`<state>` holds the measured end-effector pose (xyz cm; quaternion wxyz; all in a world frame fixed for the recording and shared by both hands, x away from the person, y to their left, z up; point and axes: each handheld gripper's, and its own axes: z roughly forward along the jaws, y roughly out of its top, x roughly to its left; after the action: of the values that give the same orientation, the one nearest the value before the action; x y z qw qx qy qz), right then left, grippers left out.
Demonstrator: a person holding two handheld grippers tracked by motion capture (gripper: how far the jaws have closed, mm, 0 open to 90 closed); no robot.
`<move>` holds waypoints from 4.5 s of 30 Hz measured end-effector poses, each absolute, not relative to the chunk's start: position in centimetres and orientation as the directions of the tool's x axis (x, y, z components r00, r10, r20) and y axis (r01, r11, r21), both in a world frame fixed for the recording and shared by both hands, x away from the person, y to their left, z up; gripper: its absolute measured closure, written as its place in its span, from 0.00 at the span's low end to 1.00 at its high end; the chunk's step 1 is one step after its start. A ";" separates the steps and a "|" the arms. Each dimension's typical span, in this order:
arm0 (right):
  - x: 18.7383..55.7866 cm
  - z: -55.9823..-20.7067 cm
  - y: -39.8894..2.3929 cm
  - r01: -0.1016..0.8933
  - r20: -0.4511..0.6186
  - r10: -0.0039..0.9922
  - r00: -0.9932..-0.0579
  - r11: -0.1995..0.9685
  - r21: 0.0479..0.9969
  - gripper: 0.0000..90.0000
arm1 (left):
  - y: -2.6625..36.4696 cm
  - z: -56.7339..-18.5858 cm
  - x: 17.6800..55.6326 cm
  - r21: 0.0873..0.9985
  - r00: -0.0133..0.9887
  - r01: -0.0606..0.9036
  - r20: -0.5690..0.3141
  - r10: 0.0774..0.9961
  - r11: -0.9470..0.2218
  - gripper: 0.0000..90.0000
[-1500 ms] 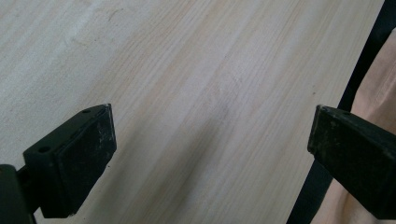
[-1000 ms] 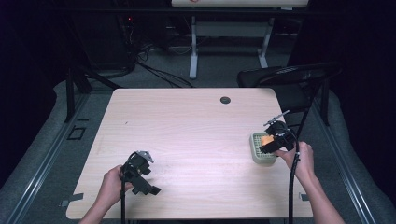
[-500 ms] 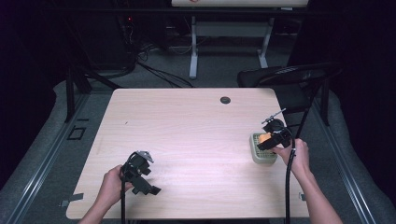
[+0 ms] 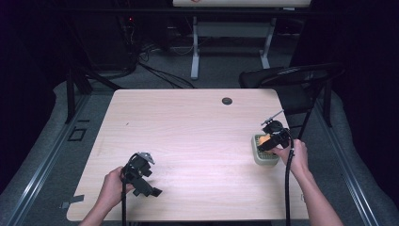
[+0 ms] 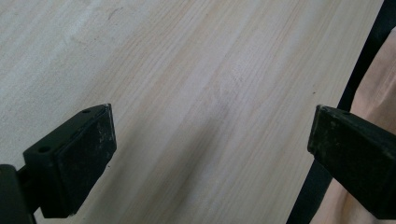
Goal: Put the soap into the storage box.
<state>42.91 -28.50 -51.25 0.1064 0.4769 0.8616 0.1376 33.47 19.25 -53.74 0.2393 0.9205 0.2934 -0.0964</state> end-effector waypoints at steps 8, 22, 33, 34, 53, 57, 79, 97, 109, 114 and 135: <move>43.0 -51.8 -28.7 0.799 -0.052 0.855 -0.516 0.502 0.331 0.30 | 19.2 -53.7 33.5 0.384 0.810 0.585 -0.318 0.493 -0.714 0.02; 43.2 -52.2 -28.8 0.803 -0.046 0.860 -0.508 0.492 0.336 0.30 | 19.2 -53.7 33.4 0.383 0.810 0.585 -0.318 0.492 -0.715 0.01; 43.2 -52.6 -28.6 0.801 -0.048 0.861 -0.507 0.491 0.342 0.29 | 19.3 -53.8 33.5 0.384 0.811 0.584 -0.318 0.492 -0.715 0.01; 43.2 -52.6 -28.7 0.800 -0.049 0.854 -0.518 0.503 0.326 0.29 | 19.2 -53.8 33.4 0.383 0.809 0.587 -0.320 0.493 -0.713 0.01; 43.1 -52.1 -29.0 0.790 -0.032 0.847 -0.530 0.507 0.345 0.24 | 19.3 -53.8 33.4 0.386 0.808 0.588 -0.319 0.495 -0.710 0.02; 43.0 -52.2 -29.1 0.772 -0.012 0.827 -0.562 0.530 0.351 0.28 | 19.3 -53.8 33.4 0.385 0.809 0.587 -0.317 0.495 -0.712 0.02; 42.5 -51.7 -30.0 0.742 0.010 0.798 -0.603 0.556 0.375 0.16 | 19.3 -53.7 33.3 0.382 0.809 0.587 -0.313 0.498 -0.713 0.02; 39.3 -48.2 -29.1 0.710 -0.017 0.794 -0.608 0.553 0.436 0.09 | 19.5 -53.6 33.3 0.390 0.807 0.590 -0.313 0.501 -0.707 0.02; 35.0 -47.1 -28.2 0.667 -0.039 0.764 -0.645 0.586 0.460 0.08 | 19.4 -53.6 33.3 0.392 0.805 0.592 -0.316 0.501 -0.704 0.01; 33.8 -47.3 -28.0 0.664 -0.043 0.755 -0.654 0.600 0.447 0.08 | 19.4 -53.6 33.3 0.392 0.805 0.593 -0.316 0.502 -0.704 0.02; 28.5 -52.2 -26.1 0.665 -0.051 0.707 -0.706 0.686 0.296 0.08 | 19.4 -53.6 33.3 0.388 0.806 0.591 -0.314 0.501 -0.708 0.02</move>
<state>28.54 -26.06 -52.21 0.0805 0.3751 0.9145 0.1287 33.26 19.39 -53.61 0.2410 0.9193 0.2968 -0.0931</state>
